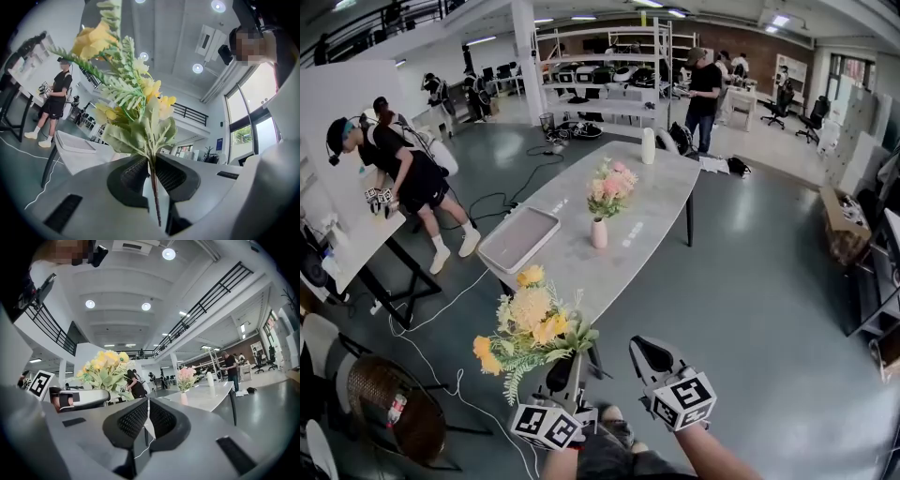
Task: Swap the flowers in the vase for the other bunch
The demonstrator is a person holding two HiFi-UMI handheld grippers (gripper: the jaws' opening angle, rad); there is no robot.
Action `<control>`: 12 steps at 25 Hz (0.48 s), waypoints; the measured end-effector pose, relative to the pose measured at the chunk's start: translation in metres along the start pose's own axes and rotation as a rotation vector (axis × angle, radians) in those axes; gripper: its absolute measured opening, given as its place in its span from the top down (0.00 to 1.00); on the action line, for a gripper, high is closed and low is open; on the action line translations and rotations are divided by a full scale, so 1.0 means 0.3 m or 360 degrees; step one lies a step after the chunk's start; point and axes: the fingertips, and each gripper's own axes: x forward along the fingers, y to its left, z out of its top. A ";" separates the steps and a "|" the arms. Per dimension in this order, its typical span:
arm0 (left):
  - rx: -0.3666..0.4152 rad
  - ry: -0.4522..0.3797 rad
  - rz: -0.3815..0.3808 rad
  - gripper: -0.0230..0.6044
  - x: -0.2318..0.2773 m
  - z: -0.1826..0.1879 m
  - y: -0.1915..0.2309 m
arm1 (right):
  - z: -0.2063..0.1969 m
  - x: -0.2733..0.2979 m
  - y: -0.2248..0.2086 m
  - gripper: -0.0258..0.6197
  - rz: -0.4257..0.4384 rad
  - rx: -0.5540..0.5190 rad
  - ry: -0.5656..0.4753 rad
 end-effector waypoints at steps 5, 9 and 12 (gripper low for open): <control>0.0007 0.0010 0.0009 0.88 0.041 -0.002 0.038 | -0.023 0.050 -0.036 0.92 -0.0013 0.0037 0.0024; -0.0001 0.0017 0.0023 0.88 0.086 0.014 0.068 | -0.024 0.096 -0.062 0.92 -0.0012 0.0062 0.0040; -0.0005 0.0026 0.0025 0.88 0.118 0.018 0.094 | -0.029 0.139 -0.081 0.92 -0.0011 0.0074 0.0049</control>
